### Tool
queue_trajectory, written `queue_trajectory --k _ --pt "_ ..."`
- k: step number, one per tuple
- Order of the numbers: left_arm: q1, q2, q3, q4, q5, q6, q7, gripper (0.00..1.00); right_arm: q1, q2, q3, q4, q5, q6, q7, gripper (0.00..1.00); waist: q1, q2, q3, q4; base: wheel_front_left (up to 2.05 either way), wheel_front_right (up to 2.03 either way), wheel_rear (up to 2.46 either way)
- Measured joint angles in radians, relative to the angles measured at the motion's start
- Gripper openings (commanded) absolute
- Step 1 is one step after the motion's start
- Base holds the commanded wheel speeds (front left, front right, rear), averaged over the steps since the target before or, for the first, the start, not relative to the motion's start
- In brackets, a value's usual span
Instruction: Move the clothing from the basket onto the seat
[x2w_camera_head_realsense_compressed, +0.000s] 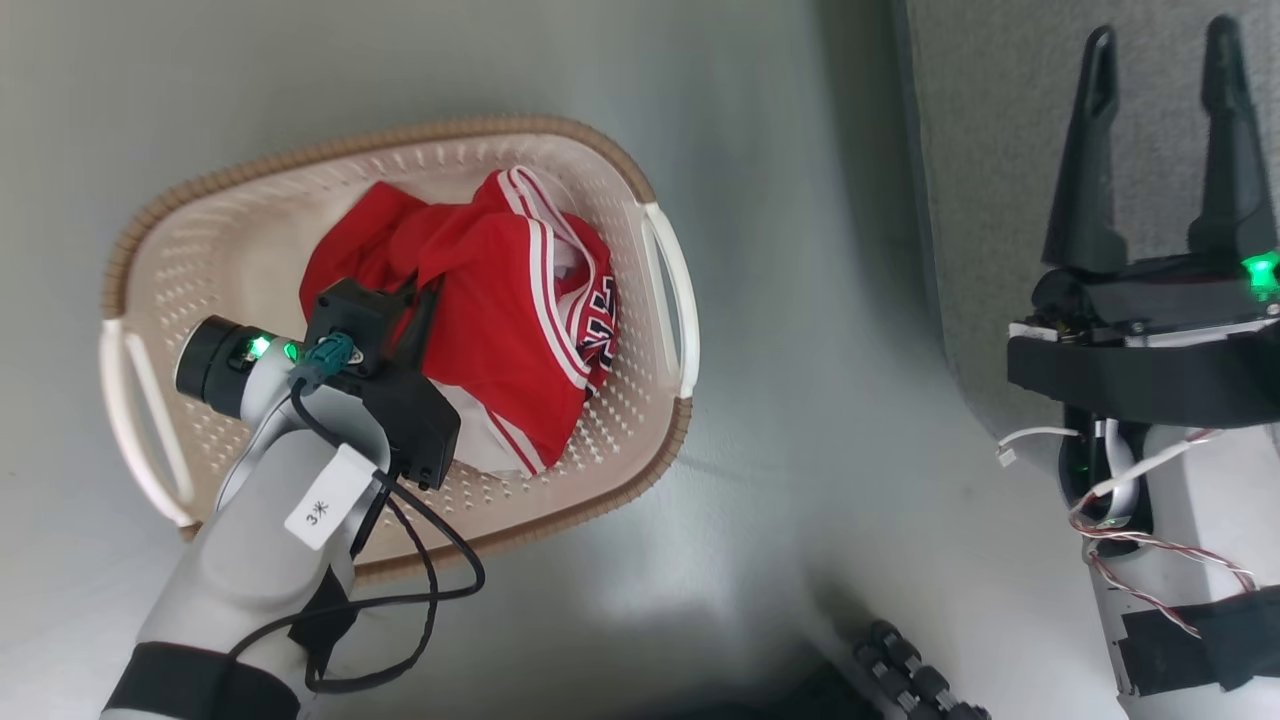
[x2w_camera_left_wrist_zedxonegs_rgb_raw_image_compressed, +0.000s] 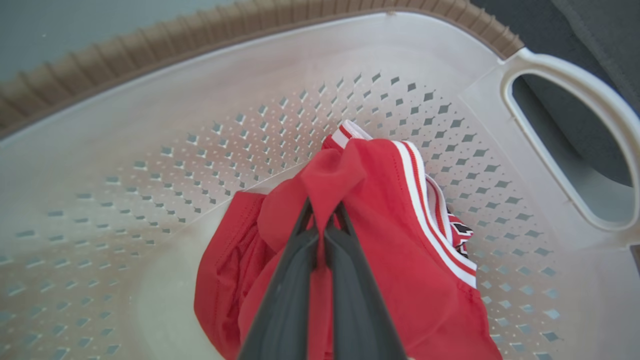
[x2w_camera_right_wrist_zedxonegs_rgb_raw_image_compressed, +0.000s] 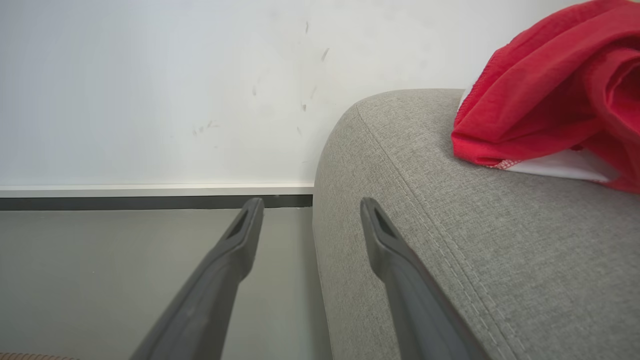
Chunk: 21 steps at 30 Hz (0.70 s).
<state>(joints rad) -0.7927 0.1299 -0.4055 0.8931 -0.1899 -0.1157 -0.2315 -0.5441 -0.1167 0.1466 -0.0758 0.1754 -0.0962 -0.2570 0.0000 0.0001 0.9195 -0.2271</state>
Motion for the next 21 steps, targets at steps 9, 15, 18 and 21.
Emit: queue_trajectory --k 9,15,18,21 --pt "0.041 -0.005 -0.009 -0.082 -0.013 -0.008 -0.018 0.0 0.0 0.002 0.004 0.099 0.002 0.026 0.0 1.0 0.0 -0.0001 -0.11 0.03 0.0 0.0 0.0" --pt "0.052 -0.007 -0.012 -0.172 -0.044 -0.009 -0.018 0.0 0.001 0.001 -0.001 0.155 0.007 0.038 0.0 1.0 -0.0001 0.0 -0.193 0.056 0.0 0.0 0.0" --pt "0.074 -0.008 0.002 -0.233 -0.06 -0.009 -0.018 0.0 0.001 0.002 -0.001 0.183 0.008 0.046 0.0 1.0 -0.0001 -0.0001 -0.236 0.07 0.0 0.0 0.0" --pt "0.088 -0.006 0.005 -0.286 -0.066 -0.009 -0.018 0.0 0.0 0.003 0.0 0.209 0.01 0.053 0.0 1.0 -0.0001 -0.0001 -0.279 0.084 0.0 0.0 0.0"
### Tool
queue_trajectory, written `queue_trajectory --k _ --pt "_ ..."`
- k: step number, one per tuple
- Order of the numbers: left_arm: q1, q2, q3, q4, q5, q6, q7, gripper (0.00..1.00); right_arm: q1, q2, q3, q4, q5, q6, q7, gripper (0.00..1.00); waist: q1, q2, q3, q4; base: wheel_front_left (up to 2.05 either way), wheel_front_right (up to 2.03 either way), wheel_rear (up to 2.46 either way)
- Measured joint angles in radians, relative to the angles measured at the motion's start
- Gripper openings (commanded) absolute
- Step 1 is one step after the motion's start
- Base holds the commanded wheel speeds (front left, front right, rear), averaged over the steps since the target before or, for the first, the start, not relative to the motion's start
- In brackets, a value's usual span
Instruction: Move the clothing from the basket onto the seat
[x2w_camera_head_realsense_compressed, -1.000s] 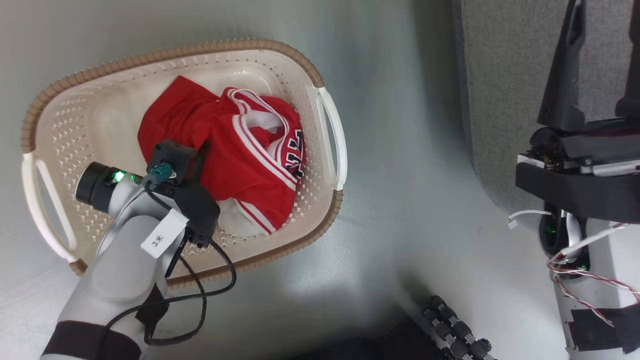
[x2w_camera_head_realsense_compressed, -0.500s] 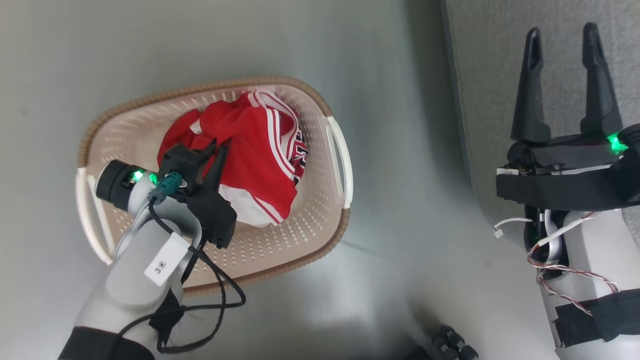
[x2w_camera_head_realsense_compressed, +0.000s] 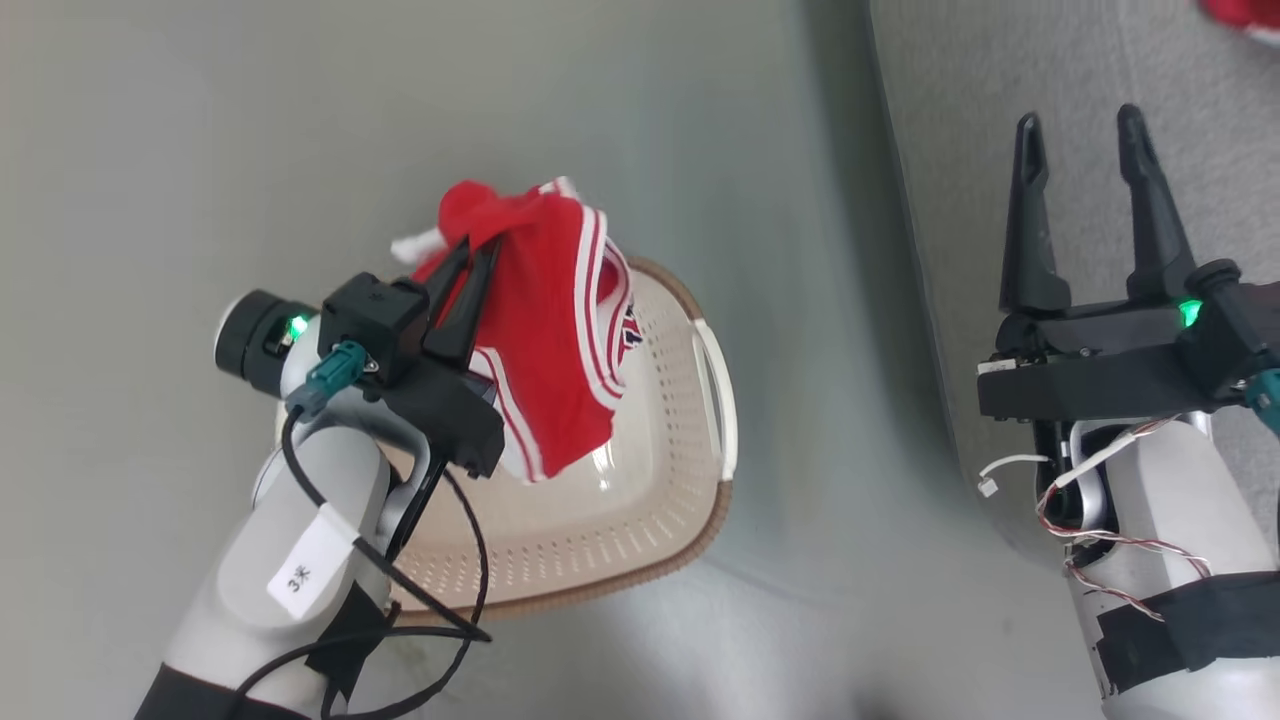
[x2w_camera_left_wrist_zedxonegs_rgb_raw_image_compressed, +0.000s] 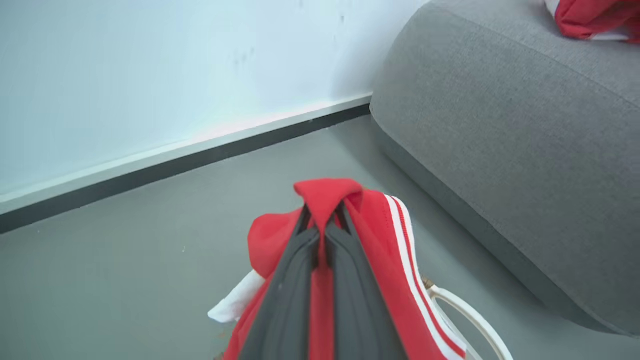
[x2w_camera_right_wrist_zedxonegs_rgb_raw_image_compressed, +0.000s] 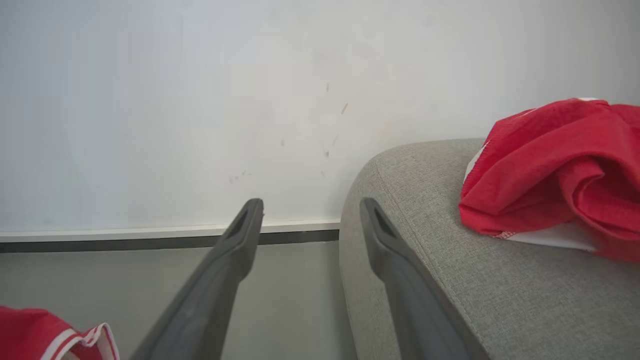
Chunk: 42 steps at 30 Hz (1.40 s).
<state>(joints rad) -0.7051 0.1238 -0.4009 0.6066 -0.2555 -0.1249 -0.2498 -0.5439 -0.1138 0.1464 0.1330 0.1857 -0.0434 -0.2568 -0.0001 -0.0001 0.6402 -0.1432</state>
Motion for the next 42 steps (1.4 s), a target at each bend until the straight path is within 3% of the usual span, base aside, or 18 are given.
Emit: queue_trajectory --k 15,26,35,42 --pt "0.037 0.037 0.006 -0.162 -0.052 -0.007 0.0 0.0 0.015 0.01 0.028 0.152 0.0 0.046 0.0 1.0 -0.0001 0.0 -0.226 0.045 0.0 0.0 0.0" --pt "0.067 0.034 -0.007 -0.156 -0.069 -0.007 0.0 0.0 0.034 0.02 0.098 0.273 0.0 0.106 0.0 1.0 0.0 -0.0001 -0.393 0.05 0.0 0.0 0.0" --pt "0.105 0.022 -0.026 -0.108 -0.097 -0.007 0.0 0.0 0.073 0.042 0.186 0.361 0.009 0.141 0.0 1.0 -0.0001 -0.0001 -0.529 0.051 0.0 0.0 0.0" --pt "0.154 0.003 -0.039 -0.119 -0.103 -0.007 0.002 0.0 0.152 0.052 0.27 0.364 0.05 0.155 0.0 1.0 -0.0001 -0.0001 -0.621 0.052 0.0 0.0 0.0"
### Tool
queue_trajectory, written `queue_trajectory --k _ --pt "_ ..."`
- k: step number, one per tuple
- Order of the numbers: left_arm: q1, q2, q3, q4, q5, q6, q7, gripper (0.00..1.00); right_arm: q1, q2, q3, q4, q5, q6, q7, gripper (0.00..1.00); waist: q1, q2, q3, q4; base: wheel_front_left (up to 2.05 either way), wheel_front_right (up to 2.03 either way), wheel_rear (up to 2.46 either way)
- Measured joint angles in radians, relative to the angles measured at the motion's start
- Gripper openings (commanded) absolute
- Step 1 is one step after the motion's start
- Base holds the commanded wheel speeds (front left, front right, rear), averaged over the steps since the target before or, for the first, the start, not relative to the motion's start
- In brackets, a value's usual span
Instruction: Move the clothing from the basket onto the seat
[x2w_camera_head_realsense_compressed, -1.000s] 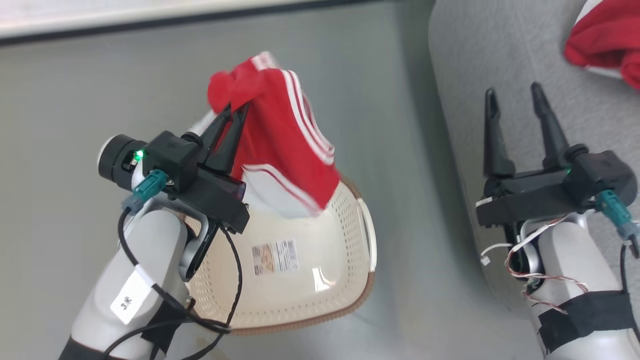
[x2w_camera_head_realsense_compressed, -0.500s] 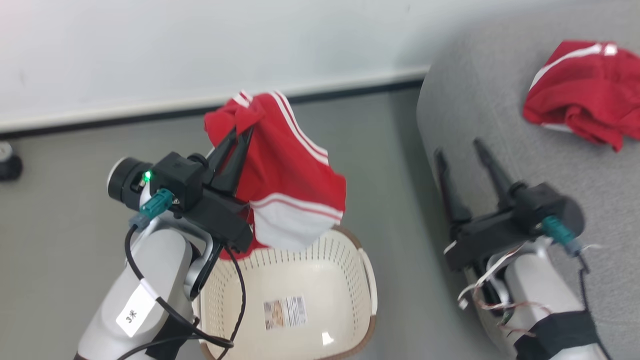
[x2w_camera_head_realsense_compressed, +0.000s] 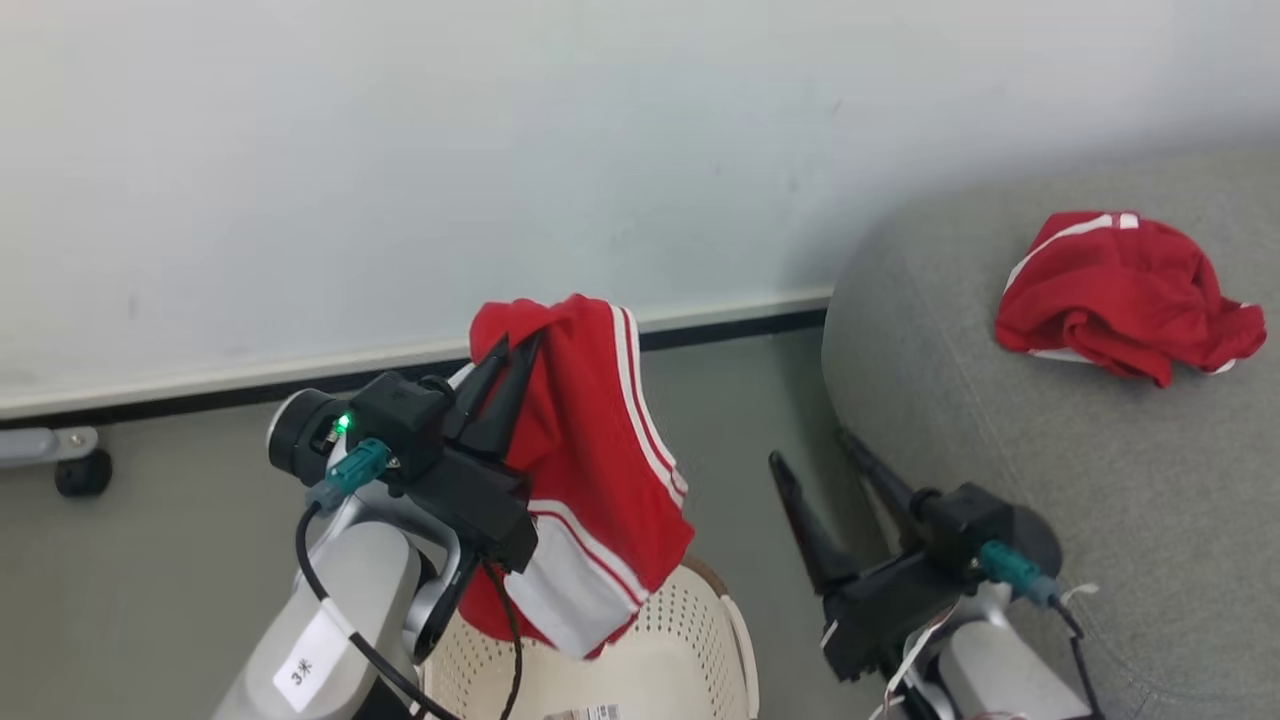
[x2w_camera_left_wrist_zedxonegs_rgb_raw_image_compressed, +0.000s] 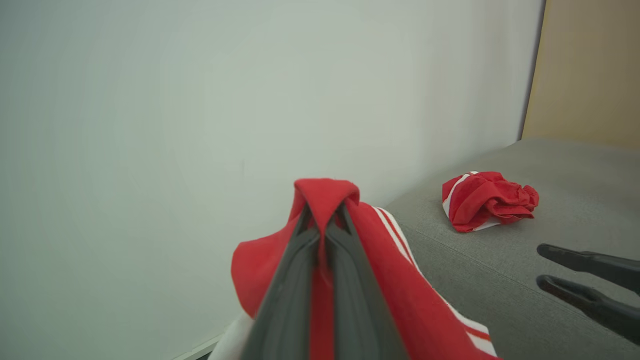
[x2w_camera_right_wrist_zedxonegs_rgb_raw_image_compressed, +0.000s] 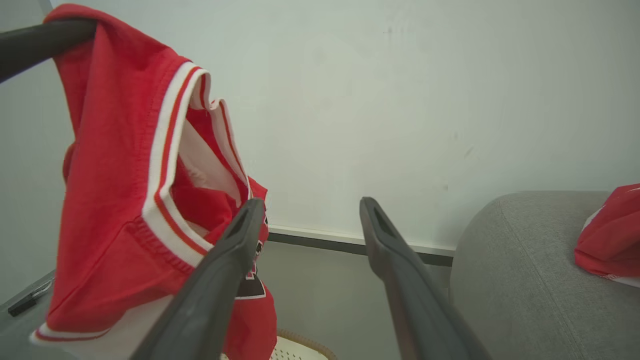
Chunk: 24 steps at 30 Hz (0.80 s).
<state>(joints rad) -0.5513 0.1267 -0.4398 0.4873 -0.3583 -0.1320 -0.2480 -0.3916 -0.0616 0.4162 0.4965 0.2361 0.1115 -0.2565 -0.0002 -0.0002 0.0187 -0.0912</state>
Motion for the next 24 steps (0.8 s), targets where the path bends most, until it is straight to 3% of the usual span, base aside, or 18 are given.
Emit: queue_trajectory --k 15,24 --pt "0.026 -0.01 -0.025 -0.036 0.0 0.019 0.039 0.0 0.034 0.0 0.324 -0.125 0.171 0.008 0.0 1.0 0.0001 0.0001 -0.074 0.026 0.0 0.0 0.0" --pt "0.027 -0.01 -0.026 -0.053 0.0 0.035 0.062 0.0 0.032 0.0 0.381 -0.109 0.205 0.002 0.0 1.0 0.0002 0.0002 -0.082 0.034 0.0 0.0 0.0"
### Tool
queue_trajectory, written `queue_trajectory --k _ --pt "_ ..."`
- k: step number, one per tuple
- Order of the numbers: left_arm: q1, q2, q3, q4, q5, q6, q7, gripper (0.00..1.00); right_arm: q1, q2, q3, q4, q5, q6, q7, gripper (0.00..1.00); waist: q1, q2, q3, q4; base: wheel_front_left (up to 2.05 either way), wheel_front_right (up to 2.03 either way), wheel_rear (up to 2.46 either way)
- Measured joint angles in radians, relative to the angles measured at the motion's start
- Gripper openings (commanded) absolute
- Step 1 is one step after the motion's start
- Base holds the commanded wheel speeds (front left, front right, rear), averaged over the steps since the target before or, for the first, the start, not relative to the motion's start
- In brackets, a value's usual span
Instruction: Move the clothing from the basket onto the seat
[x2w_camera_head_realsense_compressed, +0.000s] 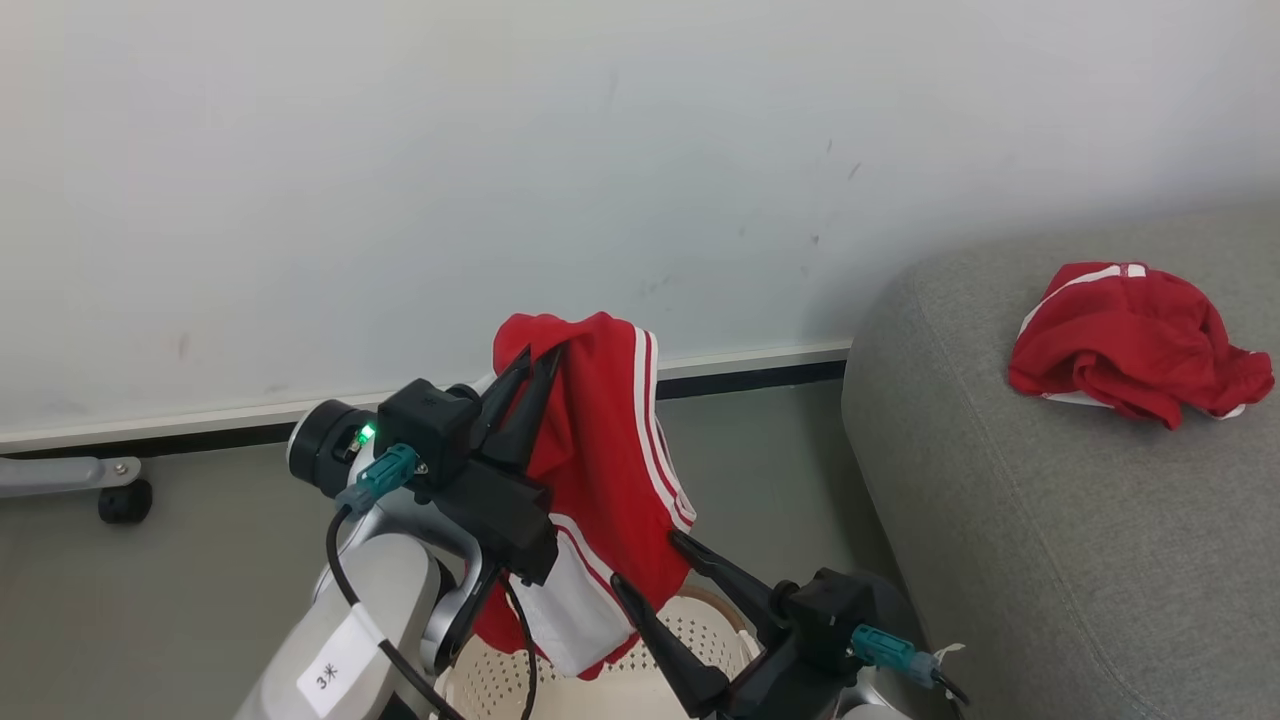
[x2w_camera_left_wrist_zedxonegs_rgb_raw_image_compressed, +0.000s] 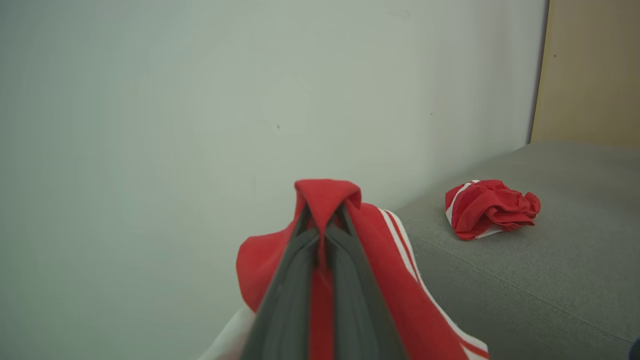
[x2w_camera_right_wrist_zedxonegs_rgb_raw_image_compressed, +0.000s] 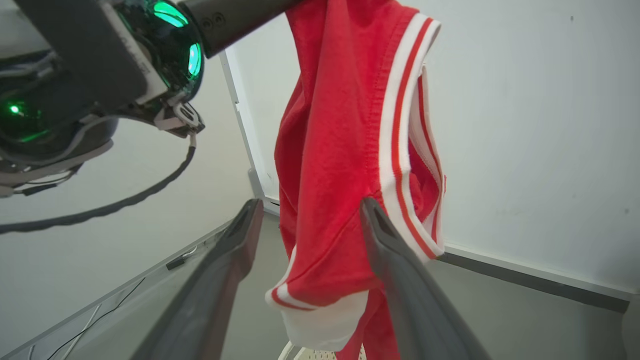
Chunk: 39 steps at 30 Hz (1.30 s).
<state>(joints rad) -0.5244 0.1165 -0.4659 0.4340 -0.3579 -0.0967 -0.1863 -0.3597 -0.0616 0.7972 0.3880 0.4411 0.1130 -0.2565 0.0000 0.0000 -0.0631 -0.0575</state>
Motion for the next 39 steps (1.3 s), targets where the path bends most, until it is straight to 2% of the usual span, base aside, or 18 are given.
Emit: queue_trajectory --k 8,17,18,20,21,22,34,35,36,37,38,39 --pt "0.003 -0.004 -0.003 -0.032 0.0 0.009 0.017 0.0 -0.011 -0.001 0.016 0.091 -0.006 -0.027 0.0 1.0 0.0 0.0 0.001 0.001 0.0 0.0 0.0" --pt "0.019 -0.019 -0.026 -0.065 0.0 0.009 0.036 0.0 -0.128 0.0 0.06 0.164 0.039 -0.051 0.0 1.0 0.0 0.0 0.011 0.013 0.0 0.0 0.0" --pt "0.019 -0.022 -0.03 -0.068 0.0 0.009 0.037 0.0 -0.144 0.0 0.061 0.172 0.044 -0.053 0.0 0.73 0.0 0.0 0.012 0.016 0.0 0.0 0.0" --pt "0.019 -0.026 -0.034 -0.073 -0.001 0.009 0.042 0.0 -0.174 -0.002 0.073 0.186 0.057 -0.053 0.0 0.3 0.0 0.0 0.016 0.022 0.0 0.0 0.0" --pt "0.019 -0.026 -0.035 -0.076 -0.001 0.009 0.044 0.0 -0.187 -0.001 0.083 0.197 0.058 -0.056 0.0 0.03 0.0 0.0 0.018 0.025 0.0 0.0 0.0" --pt "0.02 -0.025 -0.035 -0.079 -0.002 0.009 0.044 0.0 -0.199 -0.001 0.091 0.204 0.06 -0.057 0.0 0.0 0.0 0.0 0.019 0.028 0.0 0.0 0.0" --pt "0.053 -0.021 -0.025 -0.1 -0.018 0.01 0.049 0.0 -0.238 0.0 0.127 0.267 0.116 -0.06 0.0 0.0 0.0001 0.0 0.033 0.026 0.0 0.0 0.0" --pt "0.057 -0.02 -0.022 -0.1 -0.021 0.012 0.049 0.05 -0.247 0.0 0.125 0.27 0.121 -0.06 0.0 0.0 0.0001 0.0 0.034 0.023 0.0 0.0 0.0" --pt "0.059 -0.021 -0.021 -0.1 -0.023 0.014 0.049 0.25 -0.253 0.0 0.119 0.272 0.124 -0.061 0.0 0.0 0.0001 0.0 0.036 0.019 0.0 0.0 0.0" --pt "0.061 -0.021 -0.019 -0.101 -0.026 0.014 0.049 0.37 -0.261 -0.001 0.117 0.277 0.124 -0.061 0.0 0.0 0.0001 0.0 0.037 0.016 0.0 0.0 0.0" --pt "0.063 -0.02 -0.015 -0.103 -0.03 0.014 0.048 0.75 -0.269 -0.001 0.114 0.281 0.125 -0.061 0.0 0.0 0.0001 0.0 0.038 0.012 0.0 0.0 0.0" --pt "0.067 -0.018 -0.009 -0.105 -0.034 0.015 0.048 1.0 -0.276 0.0 0.108 0.285 0.127 -0.061 0.0 0.0 0.0001 0.0 0.039 0.008 0.0 0.0 0.0"
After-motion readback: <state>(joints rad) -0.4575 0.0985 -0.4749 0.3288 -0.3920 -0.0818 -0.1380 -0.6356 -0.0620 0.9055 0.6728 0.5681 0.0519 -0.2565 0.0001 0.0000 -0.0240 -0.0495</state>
